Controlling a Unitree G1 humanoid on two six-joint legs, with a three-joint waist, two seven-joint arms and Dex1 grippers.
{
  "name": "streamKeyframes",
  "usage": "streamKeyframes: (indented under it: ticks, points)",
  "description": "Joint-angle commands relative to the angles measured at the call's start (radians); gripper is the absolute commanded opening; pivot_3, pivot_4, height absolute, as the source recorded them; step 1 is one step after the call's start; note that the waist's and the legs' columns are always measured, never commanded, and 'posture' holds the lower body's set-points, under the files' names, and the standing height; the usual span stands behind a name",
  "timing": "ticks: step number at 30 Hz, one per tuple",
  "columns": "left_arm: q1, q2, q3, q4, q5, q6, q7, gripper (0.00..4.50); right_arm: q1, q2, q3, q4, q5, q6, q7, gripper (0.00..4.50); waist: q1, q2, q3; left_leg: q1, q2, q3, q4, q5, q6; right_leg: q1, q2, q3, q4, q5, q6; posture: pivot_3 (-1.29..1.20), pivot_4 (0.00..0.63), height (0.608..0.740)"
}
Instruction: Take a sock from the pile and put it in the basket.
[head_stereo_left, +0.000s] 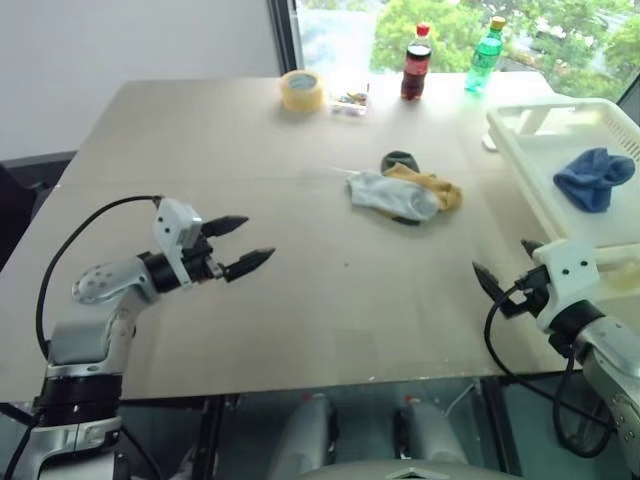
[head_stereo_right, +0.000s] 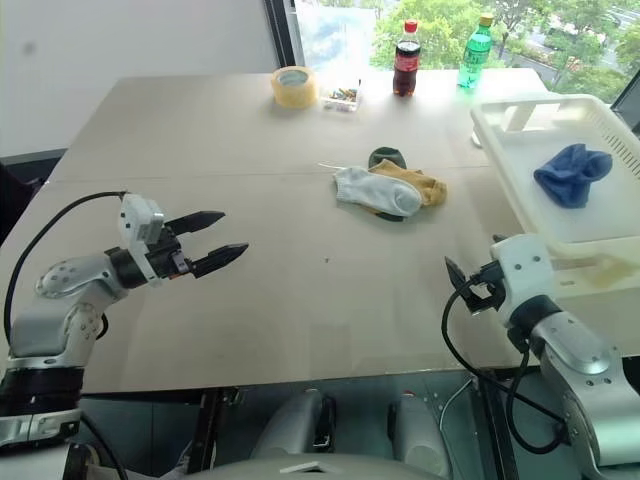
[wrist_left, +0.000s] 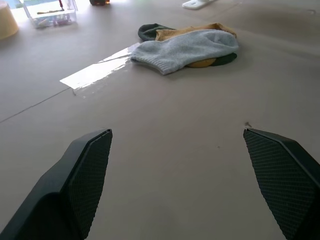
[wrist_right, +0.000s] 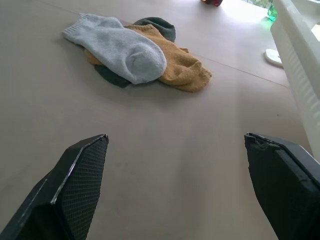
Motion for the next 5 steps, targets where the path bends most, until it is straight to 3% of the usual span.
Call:
streamKeyframes:
  ticks: [1, 5]
  points:
    - [0.045, 0.035, 0.056, -0.071, -0.035, 0.022, -0.011, 4.50, -0.003, 0.007, -0.023, -0.051, -0.022, -0.020, -0.019, 4.47, -0.002, 0.000, 0.000, 0.000, 0.000, 0.000, 0.000, 0.000, -0.001, 0.000, 0.000, 0.000, 0.000, 0.000, 0.000, 0.00, 0.150, 0.740]
    - [0.076, 0.041, 0.065, -0.107, -0.046, 0.038, -0.011, 4.50, -0.022, 0.011, -0.030, -0.044, -0.039, -0.030, -0.031, 4.47, 0.000, 0.000, 0.000, -0.001, 0.000, 0.000, 0.000, 0.000, -0.001, 0.000, 0.000, 0.000, -0.001, 0.000, 0.000, 0.00, 0.150, 0.740]
